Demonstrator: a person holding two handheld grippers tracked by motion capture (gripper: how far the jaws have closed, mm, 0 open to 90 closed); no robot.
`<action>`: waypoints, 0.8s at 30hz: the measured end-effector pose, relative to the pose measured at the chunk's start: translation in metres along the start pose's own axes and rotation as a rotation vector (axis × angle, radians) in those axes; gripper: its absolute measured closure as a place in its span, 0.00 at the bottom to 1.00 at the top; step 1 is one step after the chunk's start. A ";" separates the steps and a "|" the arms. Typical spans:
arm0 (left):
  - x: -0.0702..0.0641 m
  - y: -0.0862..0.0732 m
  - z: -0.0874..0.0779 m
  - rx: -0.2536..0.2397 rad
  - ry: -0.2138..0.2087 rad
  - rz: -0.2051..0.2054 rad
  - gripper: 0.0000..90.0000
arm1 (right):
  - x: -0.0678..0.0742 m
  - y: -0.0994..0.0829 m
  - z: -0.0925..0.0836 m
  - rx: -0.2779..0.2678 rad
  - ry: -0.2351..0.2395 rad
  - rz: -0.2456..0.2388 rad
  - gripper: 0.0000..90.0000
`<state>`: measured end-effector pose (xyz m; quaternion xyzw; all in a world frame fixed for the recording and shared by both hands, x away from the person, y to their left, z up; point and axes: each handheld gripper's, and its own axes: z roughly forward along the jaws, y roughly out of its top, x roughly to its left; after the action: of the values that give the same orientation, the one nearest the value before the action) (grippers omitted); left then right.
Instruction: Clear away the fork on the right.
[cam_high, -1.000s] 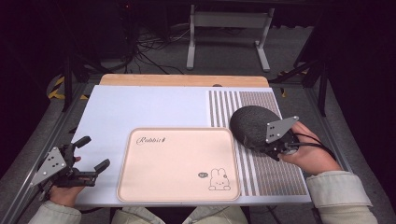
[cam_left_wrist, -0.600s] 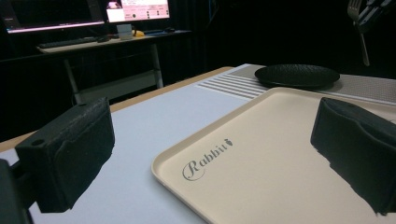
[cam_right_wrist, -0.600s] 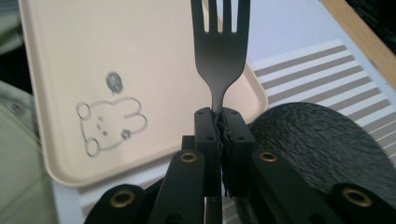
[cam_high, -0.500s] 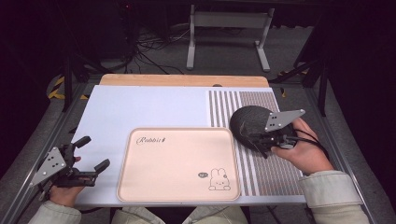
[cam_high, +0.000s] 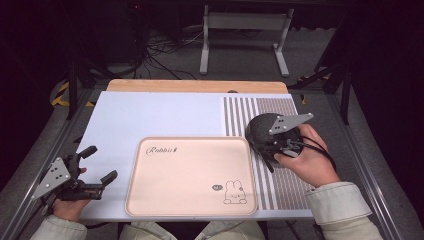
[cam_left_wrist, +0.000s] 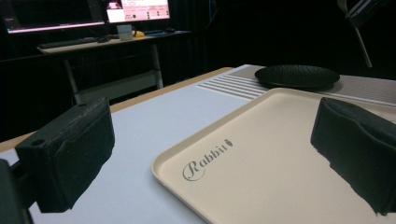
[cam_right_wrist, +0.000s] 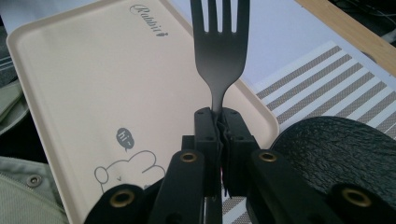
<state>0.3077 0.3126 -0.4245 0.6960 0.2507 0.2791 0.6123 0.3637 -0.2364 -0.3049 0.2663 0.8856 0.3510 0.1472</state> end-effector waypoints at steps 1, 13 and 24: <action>0.000 0.000 0.000 -0.001 0.000 0.000 0.01 | 0.002 0.001 0.002 0.006 -0.003 0.006 0.97; 0.000 0.000 0.000 -0.006 -0.002 0.001 0.01 | 0.021 0.017 0.025 0.066 -0.052 0.149 0.97; 0.000 0.001 -0.001 -0.006 -0.004 0.001 0.01 | 0.028 0.020 0.049 0.161 -0.039 0.264 0.97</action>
<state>0.3073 0.3131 -0.4238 0.6947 0.2483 0.2788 0.6148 0.3702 -0.1814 -0.3277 0.3979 0.8651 0.2900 0.0953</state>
